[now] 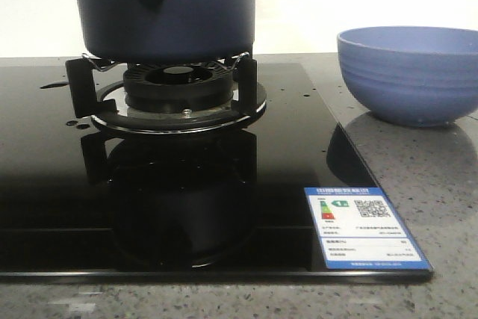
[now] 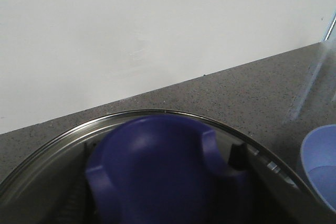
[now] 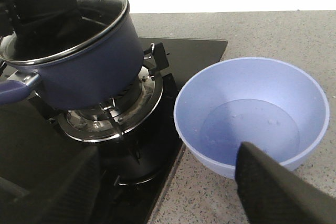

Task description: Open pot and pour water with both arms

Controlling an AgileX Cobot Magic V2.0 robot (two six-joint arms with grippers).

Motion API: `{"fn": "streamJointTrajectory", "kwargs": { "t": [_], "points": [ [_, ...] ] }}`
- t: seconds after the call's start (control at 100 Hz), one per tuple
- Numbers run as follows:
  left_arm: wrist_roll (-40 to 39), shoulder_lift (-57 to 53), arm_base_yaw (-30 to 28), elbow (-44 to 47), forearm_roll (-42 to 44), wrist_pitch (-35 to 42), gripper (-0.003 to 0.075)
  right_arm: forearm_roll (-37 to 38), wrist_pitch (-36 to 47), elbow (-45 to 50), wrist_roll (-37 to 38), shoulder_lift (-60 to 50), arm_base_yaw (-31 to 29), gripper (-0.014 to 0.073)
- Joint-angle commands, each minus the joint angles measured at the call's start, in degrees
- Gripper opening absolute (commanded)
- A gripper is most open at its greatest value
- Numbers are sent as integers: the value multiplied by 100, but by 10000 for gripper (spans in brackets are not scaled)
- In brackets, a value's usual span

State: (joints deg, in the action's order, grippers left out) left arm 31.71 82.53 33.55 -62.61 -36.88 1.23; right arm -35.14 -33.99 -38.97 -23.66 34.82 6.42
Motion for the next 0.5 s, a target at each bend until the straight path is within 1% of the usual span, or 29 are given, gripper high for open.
{"fn": "streamJointTrajectory", "kwargs": {
  "t": [0.0, 0.18, 0.33, 0.49],
  "points": [
    [-9, -273, 21, -193, -3, 359, 334, -48, 345, -206, -70, 77, 4, 491],
    [-9, -655, 21, -193, 34, 441, 334, 47, 325, -206, -70, 130, 4, 491],
    [-9, -1041, -31, -193, 173, 453, 334, 47, 209, -216, -70, 489, 4, 491],
    [-9, -1467, -430, -193, 192, 304, 334, 47, -187, -606, -16, 1089, -7, 491]
  ]
}}
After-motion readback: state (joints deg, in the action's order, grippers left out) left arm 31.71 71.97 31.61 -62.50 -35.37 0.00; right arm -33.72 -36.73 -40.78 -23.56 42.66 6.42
